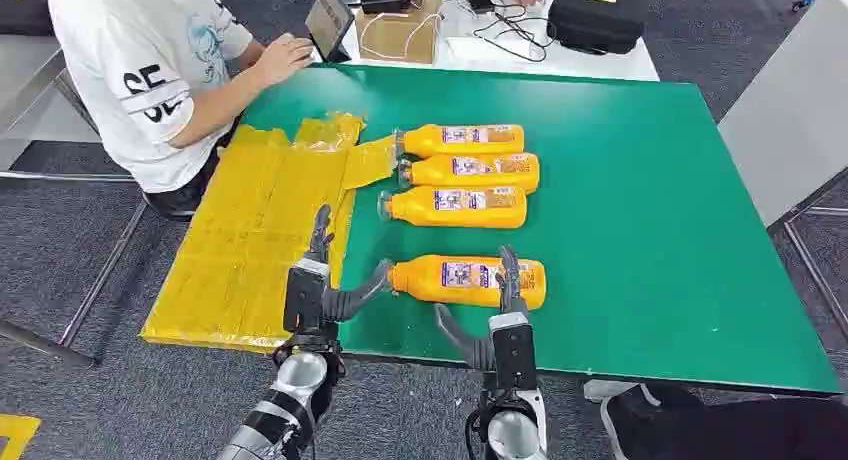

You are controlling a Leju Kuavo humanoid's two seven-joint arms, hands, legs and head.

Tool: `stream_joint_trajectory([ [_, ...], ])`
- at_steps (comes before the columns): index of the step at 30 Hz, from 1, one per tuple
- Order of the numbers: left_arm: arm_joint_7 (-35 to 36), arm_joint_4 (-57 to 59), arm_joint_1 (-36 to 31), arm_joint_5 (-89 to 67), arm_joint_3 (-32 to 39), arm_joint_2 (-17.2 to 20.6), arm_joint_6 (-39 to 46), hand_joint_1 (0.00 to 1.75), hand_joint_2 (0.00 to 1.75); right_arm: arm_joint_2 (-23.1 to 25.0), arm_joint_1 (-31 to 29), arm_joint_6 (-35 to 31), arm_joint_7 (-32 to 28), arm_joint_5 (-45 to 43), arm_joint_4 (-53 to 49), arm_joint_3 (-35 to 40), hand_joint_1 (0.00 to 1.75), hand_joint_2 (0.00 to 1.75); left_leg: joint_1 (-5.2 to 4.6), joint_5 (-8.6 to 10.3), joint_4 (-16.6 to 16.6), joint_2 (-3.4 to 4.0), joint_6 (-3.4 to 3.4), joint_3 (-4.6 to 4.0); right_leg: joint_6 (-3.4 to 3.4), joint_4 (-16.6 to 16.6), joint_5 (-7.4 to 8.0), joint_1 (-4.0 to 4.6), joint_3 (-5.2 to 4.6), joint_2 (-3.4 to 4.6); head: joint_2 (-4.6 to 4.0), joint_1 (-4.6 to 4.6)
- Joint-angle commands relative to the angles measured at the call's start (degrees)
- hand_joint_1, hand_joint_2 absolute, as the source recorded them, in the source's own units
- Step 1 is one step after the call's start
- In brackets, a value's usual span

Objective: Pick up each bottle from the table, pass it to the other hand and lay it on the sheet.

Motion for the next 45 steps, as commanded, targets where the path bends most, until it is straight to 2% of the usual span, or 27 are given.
stream_joint_trajectory([
  [1,1.24,2.22,-1.19,-0.42,-1.35,0.40,-0.65,0.00,1.75,-1.51,1.44,-1.24,0.85,0.15,-1.74,-0.70,0.00,1.75,0.02,-0.10,-0.04,-0.02,-0.04,0.24,-0.06,-0.05,-0.11,0.03,0.25,-0.05,0.00,0.02],
  [14,1.18,2.64,-1.32,-0.28,-1.45,0.32,-0.93,0.00,1.75,-1.72,1.35,-1.37,1.05,0.28,-1.56,-0.92,0.00,1.75,0.04,-0.17,-0.03,0.00,-0.06,0.39,-0.09,-0.04,-0.18,0.06,0.40,-0.05,0.02,0.00],
  [15,1.25,2.87,-1.68,0.13,-1.84,0.44,-2.43,0.00,1.75,-3.27,0.39,-4.44,3.09,5.80,0.02,-0.20,0.00,1.75,0.01,-0.09,-0.05,0.00,-0.03,0.23,-0.06,-0.05,-0.10,0.02,0.22,-0.03,0.00,0.00],
  [17,1.16,3.99,-3.06,0.59,-1.81,0.08,-2.77,0.00,1.75,-6.08,-0.51,-4.10,5.28,8.12,-0.35,-1.15,0.00,1.75,0.04,-0.20,-0.01,0.02,-0.06,0.42,-0.09,-0.05,-0.19,0.06,0.43,-0.03,0.02,0.00],
  [19,0.67,5.00,-3.74,0.81,-1.54,0.02,-1.78,0.00,1.75,-6.81,-0.87,-2.95,6.80,11.10,0.10,-3.49,0.00,1.75,0.01,-0.03,-0.05,-0.05,-0.01,0.14,-0.03,-0.08,-0.04,0.02,0.16,-0.08,0.00,0.02],
  [20,0.41,5.22,-3.89,1.19,-1.30,0.04,-1.88,0.00,1.75,-7.21,-1.27,-2.58,7.45,13.09,0.70,-4.06,0.00,1.75,0.05,-0.13,-0.03,-0.13,-0.03,0.39,-0.06,-0.10,-0.15,0.07,0.46,-0.18,0.00,0.00],
  [22,0.15,5.45,-4.02,1.32,-1.15,0.16,-2.09,0.00,1.75,-7.98,-1.98,-2.43,8.51,15.53,1.46,-4.53,0.00,1.75,0.01,-0.04,-0.04,-0.10,-0.01,0.21,-0.03,-0.09,-0.06,0.02,0.25,-0.12,0.00,0.00],
  [23,-0.06,5.52,-4.06,1.42,-0.96,0.18,-2.34,0.00,1.75,-8.78,-3.09,-2.36,9.67,18.31,2.60,-4.75,0.00,1.75,0.02,-0.13,-0.02,-0.07,-0.02,0.40,-0.06,-0.07,-0.14,0.03,0.44,-0.11,0.00,0.02],
  [30,-0.33,5.23,-4.24,1.78,-0.47,-0.01,-3.26,0.00,1.75,-10.57,-6.42,-1.69,12.86,24.33,5.67,-5.25,0.00,1.75,-0.03,-0.07,-0.02,0.01,-0.02,0.24,-0.04,-0.07,-0.05,-0.03,0.26,-0.02,0.02,0.00],
  [32,-0.32,5.55,-4.75,1.79,-0.44,-0.16,-3.81,0.00,1.75,-11.31,-8.50,-1.32,14.66,27.48,8.22,-4.79,0.00,1.75,-0.01,-0.15,-0.02,0.07,-0.04,0.42,-0.07,-0.07,-0.12,0.00,0.43,0.03,0.02,0.00],
  [34,-0.18,5.90,-5.30,1.60,-0.63,-0.33,-4.33,0.00,1.75,-12.01,-10.85,-0.77,15.94,29.99,11.05,-4.24,0.00,1.75,-0.02,-0.06,-0.02,0.04,-0.01,0.22,-0.03,-0.08,-0.03,-0.02,0.24,0.02,0.02,0.00],
  [39,-0.05,6.02,-5.53,1.47,-0.73,-0.46,-4.42,0.00,1.75,-12.08,-12.23,-0.41,16.36,30.77,12.75,-4.24,0.00,1.75,-0.03,-0.08,-0.01,0.04,-0.02,0.29,-0.04,-0.06,-0.06,-0.03,0.31,0.00,0.00,0.02],
  [45,0.67,5.40,-5.77,1.48,-1.14,-0.82,-6.56,0.00,1.75,-13.31,-18.02,1.16,21.42,40.02,22.97,-0.31,0.00,1.75,-0.01,-0.11,0.00,0.14,-0.02,0.32,-0.05,-0.07,-0.04,0.00,0.33,0.10,0.02,0.00],
])
